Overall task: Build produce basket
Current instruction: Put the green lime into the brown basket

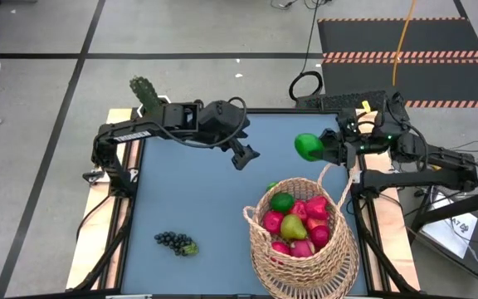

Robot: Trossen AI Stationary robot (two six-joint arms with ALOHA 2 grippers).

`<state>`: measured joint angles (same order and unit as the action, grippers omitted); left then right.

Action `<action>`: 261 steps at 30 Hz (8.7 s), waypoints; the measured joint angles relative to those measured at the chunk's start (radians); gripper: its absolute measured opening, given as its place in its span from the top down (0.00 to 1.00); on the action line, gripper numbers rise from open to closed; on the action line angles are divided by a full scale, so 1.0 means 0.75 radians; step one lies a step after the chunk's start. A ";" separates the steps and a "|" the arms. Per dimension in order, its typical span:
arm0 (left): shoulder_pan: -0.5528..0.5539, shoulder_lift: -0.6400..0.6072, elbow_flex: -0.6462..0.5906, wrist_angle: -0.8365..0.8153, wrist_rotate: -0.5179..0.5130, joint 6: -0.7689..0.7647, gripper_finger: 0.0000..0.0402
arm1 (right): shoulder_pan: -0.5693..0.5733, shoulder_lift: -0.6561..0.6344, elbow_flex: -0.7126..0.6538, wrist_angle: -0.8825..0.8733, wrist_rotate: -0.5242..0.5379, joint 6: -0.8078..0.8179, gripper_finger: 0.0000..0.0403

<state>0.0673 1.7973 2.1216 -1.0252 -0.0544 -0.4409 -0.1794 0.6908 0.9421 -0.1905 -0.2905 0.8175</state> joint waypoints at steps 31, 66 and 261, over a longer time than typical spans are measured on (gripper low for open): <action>0.003 0.001 0.000 -0.003 -0.039 -0.011 0.03 | 0.103 0.037 -0.001 0.069 0.036 -0.773 0.21; 0.002 0.002 0.000 -0.003 -0.030 -0.012 0.03 | 0.102 0.037 -0.001 0.069 0.077 -1.529 0.21; 0.047 0.254 -1.279 1.699 0.314 0.834 0.03 | 0.194 0.552 1.004 -1.248 0.591 -0.778 0.03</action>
<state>0.1023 1.9876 1.1622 0.2493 0.1814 0.1845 -0.0338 1.1049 1.6951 -1.1267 0.1528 0.2337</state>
